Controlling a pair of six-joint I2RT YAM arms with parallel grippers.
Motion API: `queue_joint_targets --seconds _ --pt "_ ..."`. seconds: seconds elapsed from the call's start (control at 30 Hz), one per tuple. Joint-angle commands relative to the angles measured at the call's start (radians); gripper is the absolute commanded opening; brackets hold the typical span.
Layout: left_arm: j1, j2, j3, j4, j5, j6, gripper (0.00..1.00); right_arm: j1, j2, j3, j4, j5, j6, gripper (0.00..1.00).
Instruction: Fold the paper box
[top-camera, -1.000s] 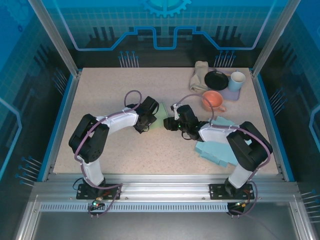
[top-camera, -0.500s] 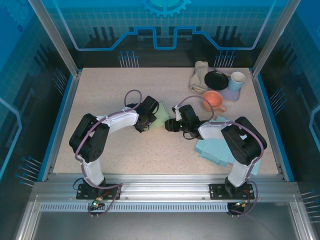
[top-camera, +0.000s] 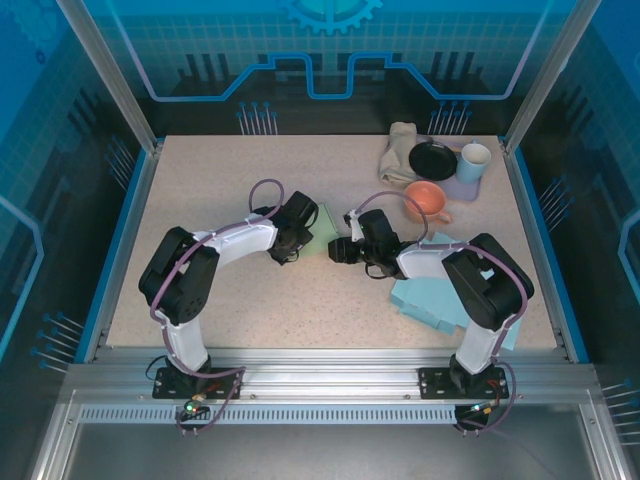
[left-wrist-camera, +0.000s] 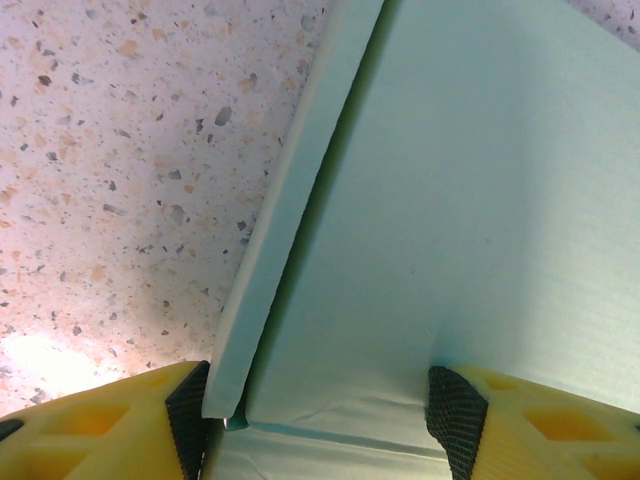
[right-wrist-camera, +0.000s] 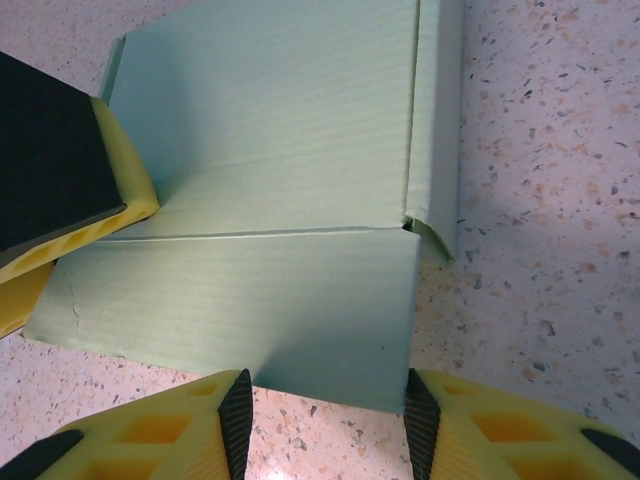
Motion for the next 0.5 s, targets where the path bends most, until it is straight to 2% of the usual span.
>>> queue_joint_targets --seconds 0.0,0.47 --pt "0.014 0.066 -0.022 -0.104 -0.011 0.021 0.63 -0.009 0.010 -0.010 0.042 -0.030 0.006 0.46" --pt "0.014 0.075 -0.018 -0.106 -0.014 0.026 0.63 -0.010 0.017 -0.010 0.019 0.019 -0.020 0.47"
